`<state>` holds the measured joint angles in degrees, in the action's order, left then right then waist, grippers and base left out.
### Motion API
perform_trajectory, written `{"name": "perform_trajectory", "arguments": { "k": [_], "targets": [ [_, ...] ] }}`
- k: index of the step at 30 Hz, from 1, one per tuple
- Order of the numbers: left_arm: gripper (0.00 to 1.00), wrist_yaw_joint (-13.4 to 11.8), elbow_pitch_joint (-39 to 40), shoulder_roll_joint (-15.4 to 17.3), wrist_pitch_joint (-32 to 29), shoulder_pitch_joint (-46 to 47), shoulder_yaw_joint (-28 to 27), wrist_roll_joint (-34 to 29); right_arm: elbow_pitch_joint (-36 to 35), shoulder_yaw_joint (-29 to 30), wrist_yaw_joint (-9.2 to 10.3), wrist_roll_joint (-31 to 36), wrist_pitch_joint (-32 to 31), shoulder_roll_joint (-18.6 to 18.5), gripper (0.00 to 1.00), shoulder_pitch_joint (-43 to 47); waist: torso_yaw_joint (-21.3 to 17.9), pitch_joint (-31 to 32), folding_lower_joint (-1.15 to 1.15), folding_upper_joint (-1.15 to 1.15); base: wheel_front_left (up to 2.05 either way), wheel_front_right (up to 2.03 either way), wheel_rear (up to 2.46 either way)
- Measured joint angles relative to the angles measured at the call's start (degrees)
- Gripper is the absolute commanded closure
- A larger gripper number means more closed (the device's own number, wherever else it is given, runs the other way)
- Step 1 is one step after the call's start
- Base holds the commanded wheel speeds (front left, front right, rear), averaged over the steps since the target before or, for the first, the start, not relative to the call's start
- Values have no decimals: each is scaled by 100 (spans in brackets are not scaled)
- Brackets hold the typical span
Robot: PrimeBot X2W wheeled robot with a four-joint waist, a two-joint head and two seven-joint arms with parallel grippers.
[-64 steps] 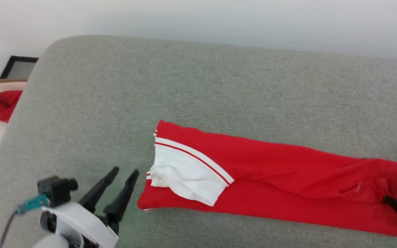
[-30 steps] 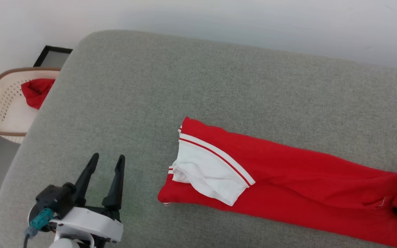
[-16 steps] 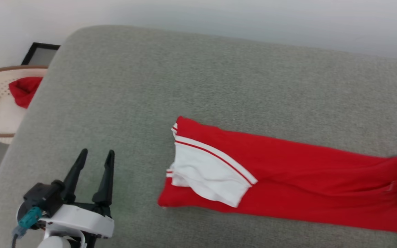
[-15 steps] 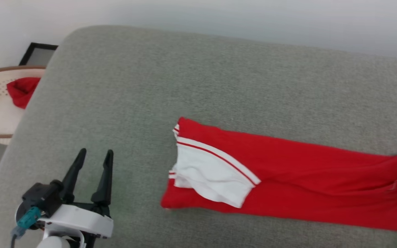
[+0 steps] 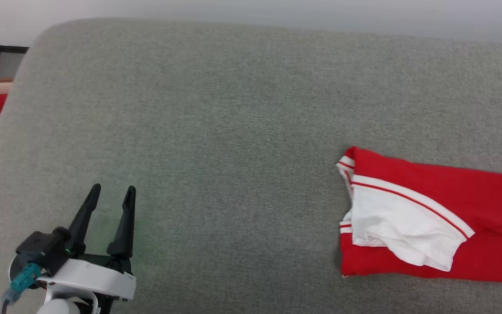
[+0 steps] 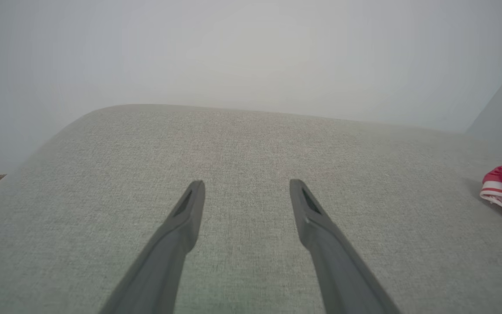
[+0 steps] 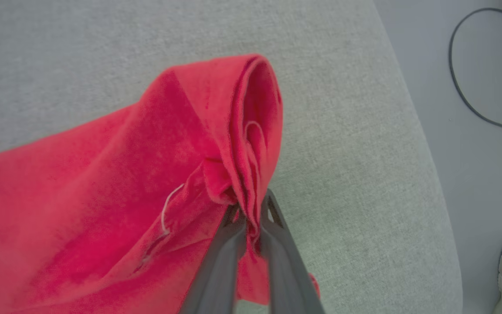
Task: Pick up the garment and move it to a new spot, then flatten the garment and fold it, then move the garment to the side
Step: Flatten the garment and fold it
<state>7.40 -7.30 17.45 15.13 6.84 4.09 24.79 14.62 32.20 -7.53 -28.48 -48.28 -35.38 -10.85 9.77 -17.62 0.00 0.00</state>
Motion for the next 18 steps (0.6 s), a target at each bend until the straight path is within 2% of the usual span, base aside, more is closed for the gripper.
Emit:
{"name": "perform_trajectory", "arguments": {
  "k": [4, 7, 11, 18],
  "targets": [
    [0, 0, -34, 33, 0, 63, 8, 7, 268, 37, 0, -1, 148, -20, 100, 1, -91, -63, 0, 0, 0, 0, 0],
    [0, 0, -70, 31, 0, 72, 4, 13, 179, -288, 1, -188, 218, 32, 100, -1, -135, -20, 0, 0, 0, 0, 0],
    [0, 0, -142, 36, 0, 9, 42, 55, -500, -1112, 1, -378, 168, 105, 100, 112, -188, 110, 0, 0, 0, 0, 0],
    [0, 0, -216, 51, 0, -40, 102, 96, -2056, -2463, 1, -914, -348, 230, 100, 116, -261, 405, 0, 0, 0, 0, 0]
  ]
}}
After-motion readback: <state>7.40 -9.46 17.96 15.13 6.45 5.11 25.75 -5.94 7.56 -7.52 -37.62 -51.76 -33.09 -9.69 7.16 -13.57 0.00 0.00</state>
